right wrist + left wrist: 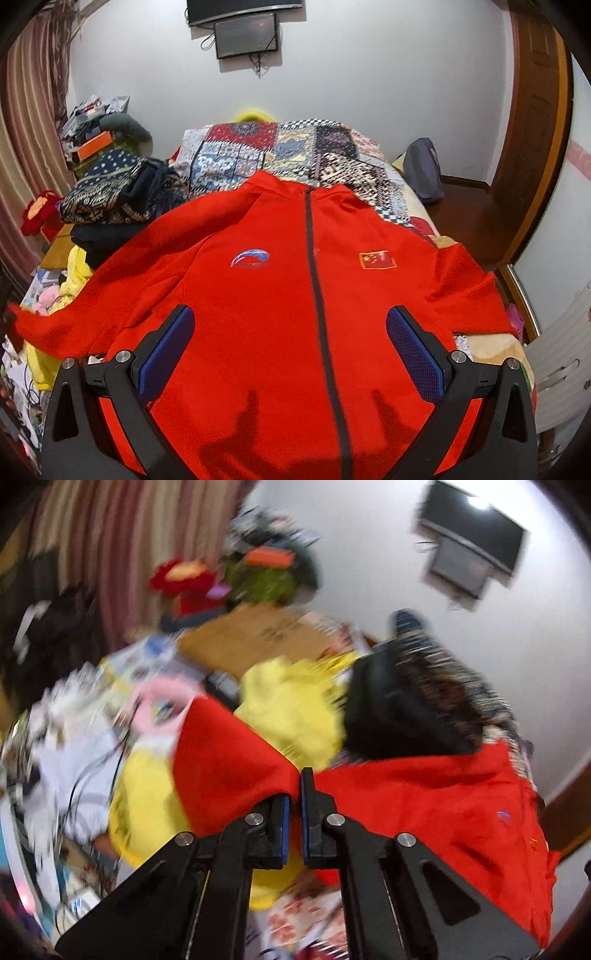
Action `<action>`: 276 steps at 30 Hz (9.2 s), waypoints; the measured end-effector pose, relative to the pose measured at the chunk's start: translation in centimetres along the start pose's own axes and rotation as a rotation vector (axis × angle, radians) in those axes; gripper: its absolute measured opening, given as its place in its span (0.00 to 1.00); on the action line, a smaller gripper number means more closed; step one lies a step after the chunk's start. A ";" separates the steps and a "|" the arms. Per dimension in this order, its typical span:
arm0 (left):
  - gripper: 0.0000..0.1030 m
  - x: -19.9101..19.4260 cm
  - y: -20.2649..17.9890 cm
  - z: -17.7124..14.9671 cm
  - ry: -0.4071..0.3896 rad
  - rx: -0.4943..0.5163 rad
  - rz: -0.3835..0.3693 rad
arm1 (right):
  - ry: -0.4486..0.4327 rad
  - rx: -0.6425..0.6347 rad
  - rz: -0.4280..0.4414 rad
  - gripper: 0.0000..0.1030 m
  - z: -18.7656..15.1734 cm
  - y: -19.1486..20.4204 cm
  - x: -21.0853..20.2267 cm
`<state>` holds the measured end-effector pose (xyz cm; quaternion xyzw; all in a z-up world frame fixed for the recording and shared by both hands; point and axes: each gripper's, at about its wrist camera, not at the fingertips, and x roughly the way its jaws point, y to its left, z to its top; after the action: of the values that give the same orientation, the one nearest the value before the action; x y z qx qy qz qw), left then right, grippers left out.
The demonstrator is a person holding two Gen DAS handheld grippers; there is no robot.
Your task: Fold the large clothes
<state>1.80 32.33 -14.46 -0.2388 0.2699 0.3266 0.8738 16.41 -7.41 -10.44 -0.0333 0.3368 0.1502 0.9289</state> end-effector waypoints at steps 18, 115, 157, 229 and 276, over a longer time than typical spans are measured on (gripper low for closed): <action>0.03 -1.6 -35.0 0.5 -0.052 0.524 -0.548 | -0.053 0.125 -0.083 1.00 0.2 -9.2 0.0; 0.90 14.8 -19.0 -6.8 0.326 0.489 0.022 | 0.198 0.140 0.085 0.06 2.8 -17.3 10.1; 0.90 9.6 -36.1 -6.8 0.331 0.720 -0.350 | 0.254 0.581 -0.087 0.67 -5.1 -30.7 7.8; 0.90 5.8 -34.6 -7.9 0.340 0.700 -0.438 | 0.293 0.081 0.175 0.52 -0.1 -11.4 7.5; 0.90 4.7 -33.7 -5.6 0.309 0.639 -0.485 | -0.015 0.300 0.214 0.05 8.1 -14.8 5.0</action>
<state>26.66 8.39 -13.41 -0.0588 0.4212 -0.0277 0.9046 29.45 -18.96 -7.96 0.1428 0.3503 0.1964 0.9046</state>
